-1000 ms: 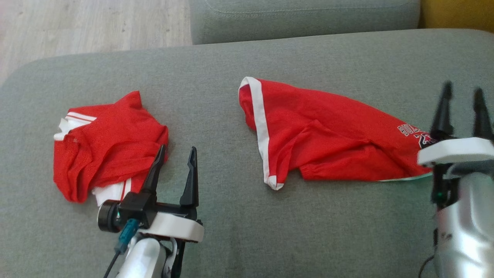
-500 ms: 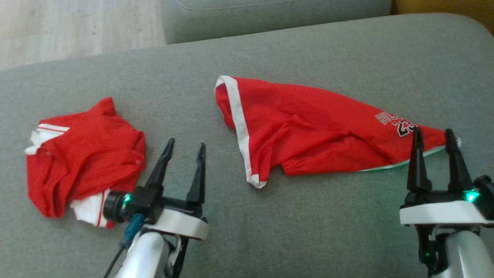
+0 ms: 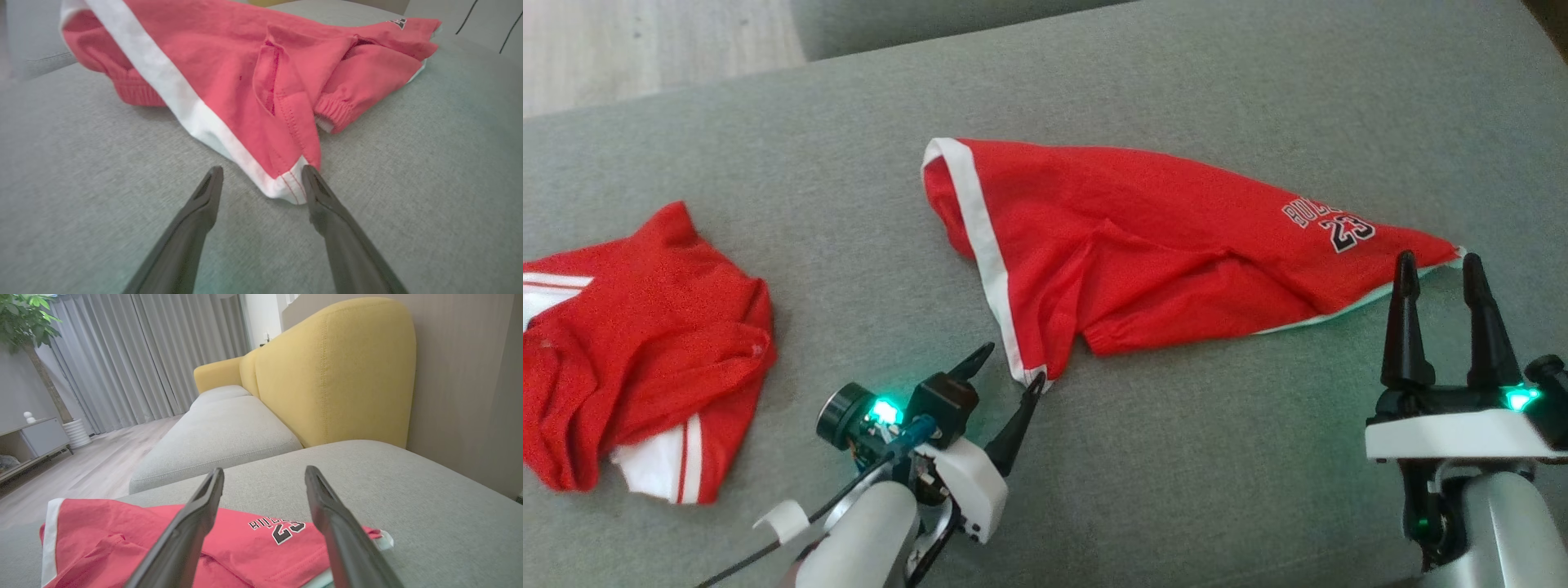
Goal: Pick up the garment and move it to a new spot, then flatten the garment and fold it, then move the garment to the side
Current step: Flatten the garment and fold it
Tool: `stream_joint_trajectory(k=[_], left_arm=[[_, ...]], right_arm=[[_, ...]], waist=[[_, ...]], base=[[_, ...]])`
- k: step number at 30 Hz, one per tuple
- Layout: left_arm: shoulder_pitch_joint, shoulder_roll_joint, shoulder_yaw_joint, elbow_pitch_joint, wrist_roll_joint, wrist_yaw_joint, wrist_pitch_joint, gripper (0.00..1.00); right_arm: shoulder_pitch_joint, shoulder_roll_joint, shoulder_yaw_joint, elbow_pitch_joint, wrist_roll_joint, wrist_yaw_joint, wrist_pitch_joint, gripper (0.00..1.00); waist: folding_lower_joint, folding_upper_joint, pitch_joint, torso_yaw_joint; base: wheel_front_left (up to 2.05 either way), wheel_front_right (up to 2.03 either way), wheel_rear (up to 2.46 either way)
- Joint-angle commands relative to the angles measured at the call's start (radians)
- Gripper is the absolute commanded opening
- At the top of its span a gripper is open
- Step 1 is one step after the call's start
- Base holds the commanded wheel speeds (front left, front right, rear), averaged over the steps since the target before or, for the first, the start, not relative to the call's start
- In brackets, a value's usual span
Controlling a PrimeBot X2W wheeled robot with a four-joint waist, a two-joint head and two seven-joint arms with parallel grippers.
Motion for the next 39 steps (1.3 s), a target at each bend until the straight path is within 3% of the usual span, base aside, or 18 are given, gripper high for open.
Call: stream_joint_trajectory(k=[1,13,14,15,24,31,36,39], left_arm=[[-0.050,0.008,0.012,-0.020,-0.015,-0.003,-0.005,1.00],[-0.064,0.029,-0.054,-0.002,-0.042,-0.006,-0.001,1.00],[-0.065,0.033,-0.058,0.002,-0.041,-0.006,0.006,0.88],[-0.066,0.035,-0.058,0.003,-0.041,-0.005,0.007,0.00],[-0.159,0.082,0.028,-0.134,-0.071,0.035,-0.020,0.00],[-0.415,0.154,0.070,-0.218,-0.096,0.009,0.115,0.00],[-0.639,0.223,0.011,-0.139,-0.098,-0.005,0.256,0.00],[-0.758,0.272,-0.080,-0.069,-0.134,-0.006,0.320,0.00]], right_arm=[[-0.028,-0.005,0.026,-0.027,0.007,0.008,-0.010,1.00],[-0.031,-0.005,0.034,-0.005,0.016,0.008,-0.010,1.00],[-0.031,-0.005,0.037,-0.003,0.016,0.008,-0.010,1.00],[-0.031,-0.005,0.040,-0.002,0.017,0.008,-0.010,1.00],[-0.038,-0.005,0.052,0.005,0.035,0.008,-0.010,1.00],[-0.063,-0.005,0.108,0.002,0.067,0.008,-0.010,1.00],[-0.094,-0.005,0.198,-0.011,0.109,0.008,-0.010,1.00],[-0.105,-0.005,0.257,-0.022,0.144,0.008,-0.010,1.00]], waist=[[-0.0001,0.0000,0.013,-0.016],[-0.0001,0.0000,0.014,-0.041],[-0.0001,0.0000,0.012,-0.043],[-0.0001,0.0000,0.010,-0.045],[-0.0001,0.0000,0.001,-0.076],[-0.0001,0.0000,0.023,-0.132],[-0.0001,0.0000,0.071,-0.218],[-0.0001,0.0000,0.107,-0.275]], base=[[0.00,0.00,0.00],[0.00,0.00,0.00],[0.00,0.00,0.00],[0.00,0.00,0.00],[0.00,0.00,0.00],[0.00,0.00,0.00],[0.00,0.00,0.00],[0.00,0.00,0.00]])
